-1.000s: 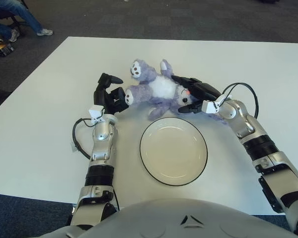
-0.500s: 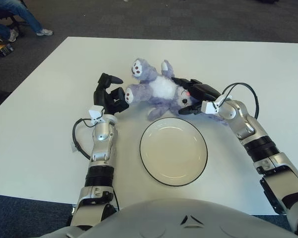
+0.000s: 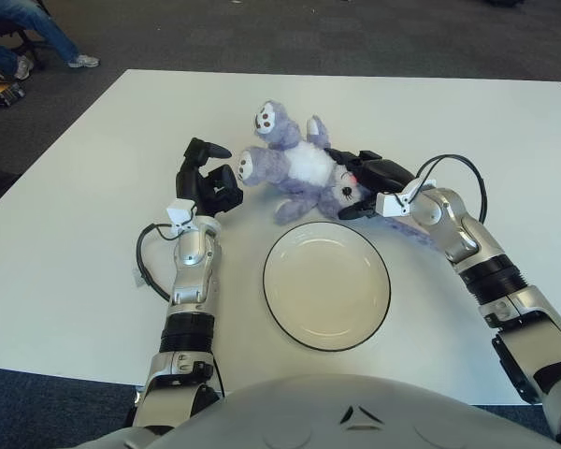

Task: Put the doll into the plate.

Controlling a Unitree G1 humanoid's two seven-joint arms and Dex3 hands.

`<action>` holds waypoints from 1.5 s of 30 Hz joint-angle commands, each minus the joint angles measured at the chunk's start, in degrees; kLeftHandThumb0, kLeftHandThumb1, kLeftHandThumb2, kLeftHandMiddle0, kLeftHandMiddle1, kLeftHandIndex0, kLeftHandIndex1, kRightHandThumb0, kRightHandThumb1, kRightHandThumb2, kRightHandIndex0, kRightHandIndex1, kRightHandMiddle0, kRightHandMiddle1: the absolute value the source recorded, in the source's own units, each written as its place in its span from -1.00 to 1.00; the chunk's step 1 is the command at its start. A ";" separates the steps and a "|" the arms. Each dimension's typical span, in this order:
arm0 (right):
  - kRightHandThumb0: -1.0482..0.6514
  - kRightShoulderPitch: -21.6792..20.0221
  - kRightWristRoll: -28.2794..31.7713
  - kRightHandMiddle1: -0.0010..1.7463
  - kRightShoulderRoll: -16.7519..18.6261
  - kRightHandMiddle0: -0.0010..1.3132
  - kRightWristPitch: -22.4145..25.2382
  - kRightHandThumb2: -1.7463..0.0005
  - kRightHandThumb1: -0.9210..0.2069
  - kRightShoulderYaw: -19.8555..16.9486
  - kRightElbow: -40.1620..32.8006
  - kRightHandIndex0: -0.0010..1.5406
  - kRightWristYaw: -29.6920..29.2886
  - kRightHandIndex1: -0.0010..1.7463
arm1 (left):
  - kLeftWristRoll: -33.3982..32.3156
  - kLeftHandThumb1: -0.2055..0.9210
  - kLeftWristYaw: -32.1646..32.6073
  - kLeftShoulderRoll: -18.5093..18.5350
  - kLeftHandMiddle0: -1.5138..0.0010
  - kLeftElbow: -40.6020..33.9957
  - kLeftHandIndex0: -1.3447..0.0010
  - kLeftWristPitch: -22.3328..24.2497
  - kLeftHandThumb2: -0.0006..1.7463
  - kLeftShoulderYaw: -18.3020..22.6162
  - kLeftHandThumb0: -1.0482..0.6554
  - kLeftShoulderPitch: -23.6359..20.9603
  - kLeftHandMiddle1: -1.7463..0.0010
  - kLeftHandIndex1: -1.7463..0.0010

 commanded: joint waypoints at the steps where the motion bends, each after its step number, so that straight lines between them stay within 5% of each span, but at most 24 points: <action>1: -0.80 2.47 -3.51 -0.99 -0.72 -1.00 2.89 0.66 -0.81 2.40 1.67 -1.00 1.36 -0.02 | 0.04 0.18 0.83 -2.31 -0.67 2.90 0.25 0.71 0.30 -0.52 -0.28 5.28 -1.00 -1.00; 4: -0.74 2.45 -5.73 -0.94 -0.56 -1.00 4.79 0.52 -0.63 3.17 1.17 -1.00 0.87 -0.14 | -0.14 0.17 0.89 -2.40 -0.67 2.67 0.25 0.85 0.31 -0.50 -0.28 5.36 -1.00 -1.00; 8: -0.51 2.63 -7.72 -0.81 -0.19 -1.00 7.07 0.14 -0.14 3.68 0.40 -1.00 0.27 -0.25 | -0.20 0.15 0.87 -2.45 -0.68 2.54 0.24 0.87 0.33 -0.44 -0.28 5.41 -1.00 -1.00; 10: -0.41 2.72 -8.42 -0.72 0.18 -1.00 8.26 0.04 -0.01 3.88 0.08 -1.00 -0.17 -0.13 | -0.25 0.15 0.84 -2.48 -0.68 2.51 0.23 0.77 0.33 -0.39 -0.28 5.42 -1.00 -1.00; 16: 0.09 3.42 -8.90 -0.03 1.59 -1.00 11.00 -0.32 0.26 3.36 -0.62 -0.94 -2.58 0.78 | -0.05 0.10 1.08 -2.57 -0.68 2.38 0.20 0.53 0.37 -0.25 -0.29 5.42 -1.00 -1.00; 19: 0.23 3.62 -8.72 0.22 1.95 -1.00 11.85 -0.41 0.29 3.26 -0.85 -0.86 -3.26 0.93 | 0.11 0.08 1.34 -2.60 -0.68 2.20 0.19 0.76 0.38 -0.24 -0.30 5.45 -1.00 -1.00; 23: 0.63 3.87 -8.46 0.69 2.15 -1.00 12.74 -0.33 -0.07 3.07 -1.18 -0.46 -4.17 0.98 | 0.33 0.06 1.78 -2.65 -0.68 1.91 0.18 1.19 0.40 -0.30 -0.30 5.47 -1.00 -1.00; 28: 0.72 4.06 -8.39 0.92 2.22 -0.91 13.29 -0.33 -0.13 3.00 -1.24 -0.37 -5.31 1.00 | 0.24 0.06 1.89 -2.59 -0.68 1.62 0.18 1.61 0.40 -0.37 -0.30 5.55 -1.00 -1.00; 35: 0.75 4.51 -7.60 0.99 2.63 -0.77 12.30 -0.37 -0.09 2.42 -0.62 -0.32 -8.55 1.00 | -0.23 0.07 1.48 -2.52 -0.68 1.63 0.18 1.52 0.39 -0.25 -0.30 5.58 -1.00 -1.00; 45: 0.78 5.20 -4.81 1.00 2.28 -0.09 6.57 -0.49 0.06 1.08 0.44 -0.23 -11.73 1.00 | -0.93 0.02 1.24 -2.62 -0.66 1.29 0.15 1.88 0.43 -0.02 -0.31 5.65 -1.00 -1.00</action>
